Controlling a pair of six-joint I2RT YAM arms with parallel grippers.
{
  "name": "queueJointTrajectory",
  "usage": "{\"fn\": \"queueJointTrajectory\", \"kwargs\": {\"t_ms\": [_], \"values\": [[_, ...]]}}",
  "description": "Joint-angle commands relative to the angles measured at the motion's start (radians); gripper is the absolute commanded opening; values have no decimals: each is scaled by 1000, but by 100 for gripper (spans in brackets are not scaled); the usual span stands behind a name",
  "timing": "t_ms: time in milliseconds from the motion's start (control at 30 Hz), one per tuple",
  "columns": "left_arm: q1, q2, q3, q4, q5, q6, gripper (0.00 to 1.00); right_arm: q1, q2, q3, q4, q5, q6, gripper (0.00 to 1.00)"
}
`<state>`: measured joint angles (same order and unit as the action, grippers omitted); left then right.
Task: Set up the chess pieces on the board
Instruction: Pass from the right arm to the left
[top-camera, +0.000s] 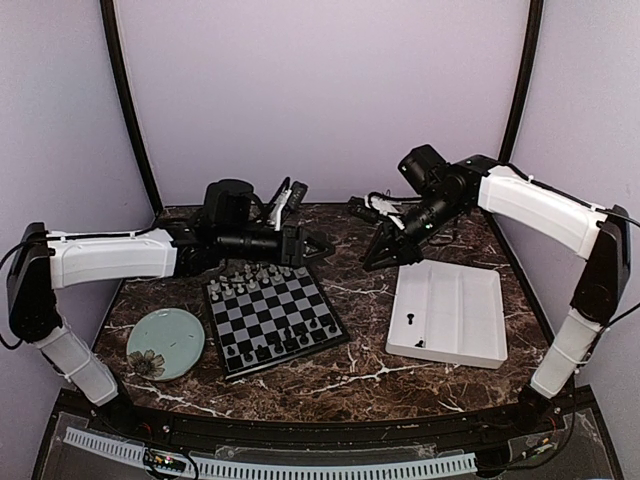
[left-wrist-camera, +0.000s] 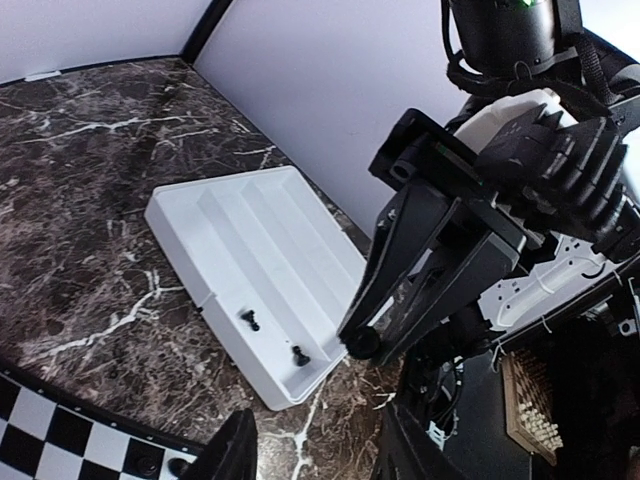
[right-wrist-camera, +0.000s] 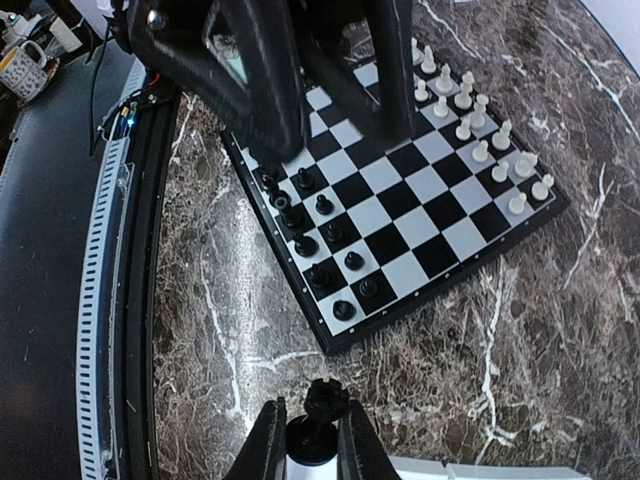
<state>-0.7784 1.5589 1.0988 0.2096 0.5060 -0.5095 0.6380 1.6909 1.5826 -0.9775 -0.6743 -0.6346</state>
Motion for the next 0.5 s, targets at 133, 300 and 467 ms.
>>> {"fn": "queueJointTrajectory", "kwargs": {"t_ms": [133, 300, 467], "values": [[-31, 65, 65, 113, 154, -72, 44, 57, 36, 61, 38, -43, 3, 7], [-39, 101, 88, 130, 179, -95, 40, 75, 35, 69, 40, -30, 4, 7], [-40, 120, 94, 141, 190, -105, 34, 79, 33, 71, 39, -24, 6, 7]]}}
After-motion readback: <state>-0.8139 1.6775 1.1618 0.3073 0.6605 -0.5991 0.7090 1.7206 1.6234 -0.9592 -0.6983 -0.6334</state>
